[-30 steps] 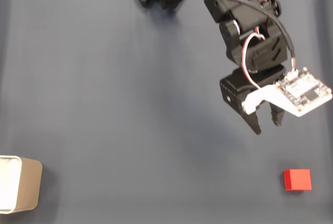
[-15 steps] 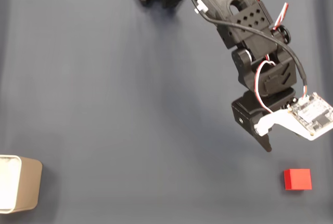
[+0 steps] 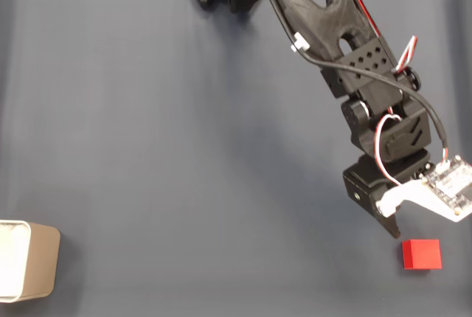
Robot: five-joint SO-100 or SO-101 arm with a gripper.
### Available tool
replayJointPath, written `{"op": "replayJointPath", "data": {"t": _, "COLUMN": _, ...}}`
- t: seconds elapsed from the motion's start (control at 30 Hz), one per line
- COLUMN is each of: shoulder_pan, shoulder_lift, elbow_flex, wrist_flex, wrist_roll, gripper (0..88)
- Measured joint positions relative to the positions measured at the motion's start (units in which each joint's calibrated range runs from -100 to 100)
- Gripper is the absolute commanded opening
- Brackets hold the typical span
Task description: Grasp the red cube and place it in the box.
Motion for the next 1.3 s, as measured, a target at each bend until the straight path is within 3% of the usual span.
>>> {"op": "replayJointPath", "data": {"t": 0.7, "shoulder_pan": -0.74, "shoulder_lift": 21.62, "elbow_flex": -24.05, "wrist_flex": -0.08, "wrist_roll": -1.03, "gripper": 39.8}}
{"op": "replayJointPath", "data": {"t": 1.3, "shoulder_pan": -0.74, "shoulder_lift": 29.01, "elbow_flex": -33.00, "wrist_flex": -0.08, "wrist_roll": -1.03, "gripper": 39.8}}
